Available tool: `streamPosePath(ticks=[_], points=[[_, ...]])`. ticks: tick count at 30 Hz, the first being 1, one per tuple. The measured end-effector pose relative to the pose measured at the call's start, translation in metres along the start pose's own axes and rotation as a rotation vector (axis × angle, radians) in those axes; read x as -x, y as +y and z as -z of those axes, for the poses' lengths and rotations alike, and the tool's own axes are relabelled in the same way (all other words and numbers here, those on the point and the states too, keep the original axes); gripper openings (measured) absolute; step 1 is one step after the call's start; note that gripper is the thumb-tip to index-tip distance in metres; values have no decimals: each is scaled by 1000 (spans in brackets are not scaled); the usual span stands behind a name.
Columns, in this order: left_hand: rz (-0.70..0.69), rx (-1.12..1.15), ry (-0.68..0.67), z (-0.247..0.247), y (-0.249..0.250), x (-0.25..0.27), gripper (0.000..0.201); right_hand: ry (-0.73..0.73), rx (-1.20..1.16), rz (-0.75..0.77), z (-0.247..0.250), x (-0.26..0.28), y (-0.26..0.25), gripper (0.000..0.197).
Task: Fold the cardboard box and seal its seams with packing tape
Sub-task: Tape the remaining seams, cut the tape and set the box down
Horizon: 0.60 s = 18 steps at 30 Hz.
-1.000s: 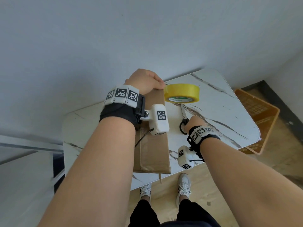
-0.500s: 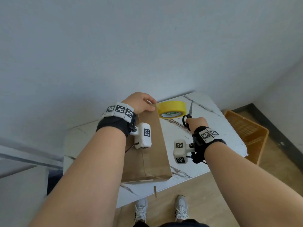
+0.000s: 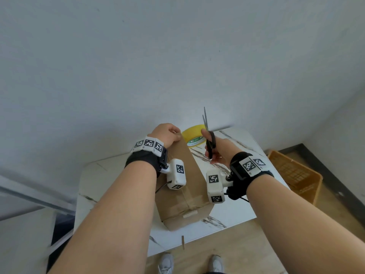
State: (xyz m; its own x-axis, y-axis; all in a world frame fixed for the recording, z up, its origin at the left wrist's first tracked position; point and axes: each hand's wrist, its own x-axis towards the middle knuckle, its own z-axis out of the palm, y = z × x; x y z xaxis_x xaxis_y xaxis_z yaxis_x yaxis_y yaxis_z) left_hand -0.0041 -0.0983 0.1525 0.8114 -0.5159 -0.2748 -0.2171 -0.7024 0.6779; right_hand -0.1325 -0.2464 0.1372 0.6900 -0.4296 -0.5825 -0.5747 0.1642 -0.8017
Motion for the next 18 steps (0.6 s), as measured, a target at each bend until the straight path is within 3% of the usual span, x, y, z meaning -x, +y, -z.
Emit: streamPosePath(ticks=[4,18], points=[[22,-11,14,-1,2,3,26,-205,53,13,2,9,0,59],[58,-68,48,-4,8,8,28,-502,84,-30,20,24,9,50]])
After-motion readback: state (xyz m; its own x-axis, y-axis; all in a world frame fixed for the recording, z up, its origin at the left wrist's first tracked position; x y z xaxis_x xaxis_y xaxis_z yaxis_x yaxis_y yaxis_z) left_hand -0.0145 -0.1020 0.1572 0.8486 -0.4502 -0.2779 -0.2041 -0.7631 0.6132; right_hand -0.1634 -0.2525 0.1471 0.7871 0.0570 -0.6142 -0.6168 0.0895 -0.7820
